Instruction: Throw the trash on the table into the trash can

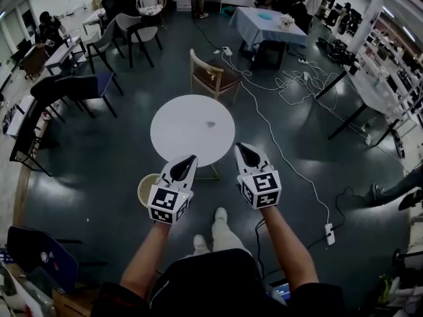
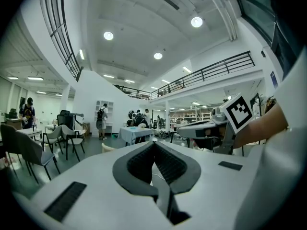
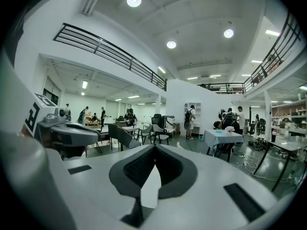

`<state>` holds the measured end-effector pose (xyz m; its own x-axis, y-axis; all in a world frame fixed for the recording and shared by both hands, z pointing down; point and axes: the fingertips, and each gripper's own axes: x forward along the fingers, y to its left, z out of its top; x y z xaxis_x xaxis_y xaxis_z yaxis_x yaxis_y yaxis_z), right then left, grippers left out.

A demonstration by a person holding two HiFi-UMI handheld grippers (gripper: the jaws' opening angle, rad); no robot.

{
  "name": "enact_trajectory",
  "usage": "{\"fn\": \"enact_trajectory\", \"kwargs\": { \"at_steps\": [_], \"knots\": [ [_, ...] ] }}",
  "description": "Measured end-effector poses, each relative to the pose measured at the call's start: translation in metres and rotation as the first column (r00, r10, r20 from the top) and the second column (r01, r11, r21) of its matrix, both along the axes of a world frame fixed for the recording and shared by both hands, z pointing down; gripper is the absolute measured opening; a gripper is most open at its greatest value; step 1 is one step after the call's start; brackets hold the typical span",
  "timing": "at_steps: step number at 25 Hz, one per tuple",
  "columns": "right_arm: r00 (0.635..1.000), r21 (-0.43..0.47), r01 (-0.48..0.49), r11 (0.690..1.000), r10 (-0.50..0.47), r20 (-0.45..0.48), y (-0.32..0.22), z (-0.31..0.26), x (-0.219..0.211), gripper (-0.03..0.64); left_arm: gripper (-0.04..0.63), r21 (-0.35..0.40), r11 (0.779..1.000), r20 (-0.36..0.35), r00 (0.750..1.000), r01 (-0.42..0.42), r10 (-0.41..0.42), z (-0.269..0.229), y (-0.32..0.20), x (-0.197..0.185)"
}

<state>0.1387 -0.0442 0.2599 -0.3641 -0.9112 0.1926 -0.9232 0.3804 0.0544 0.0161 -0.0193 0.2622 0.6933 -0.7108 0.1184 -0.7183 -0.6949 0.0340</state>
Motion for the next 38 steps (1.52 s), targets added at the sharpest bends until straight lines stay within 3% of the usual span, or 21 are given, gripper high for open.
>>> {"fn": "enact_trajectory", "kwargs": {
  "at_steps": [12, 38],
  "knots": [
    [0.999, -0.04, 0.052, 0.998, -0.053, -0.014, -0.085, 0.031, 0.014, 0.017, 0.015, -0.06, 0.998, 0.018, 1.0, 0.026, -0.025, 0.034, -0.079, 0.021],
    [0.995, -0.213, 0.081, 0.974, -0.067, 0.073, -0.276, 0.158, 0.097, 0.017, 0.015, -0.224, 0.974, 0.098, 0.995, 0.03, -0.008, 0.164, -0.288, 0.121]
  ]
}}
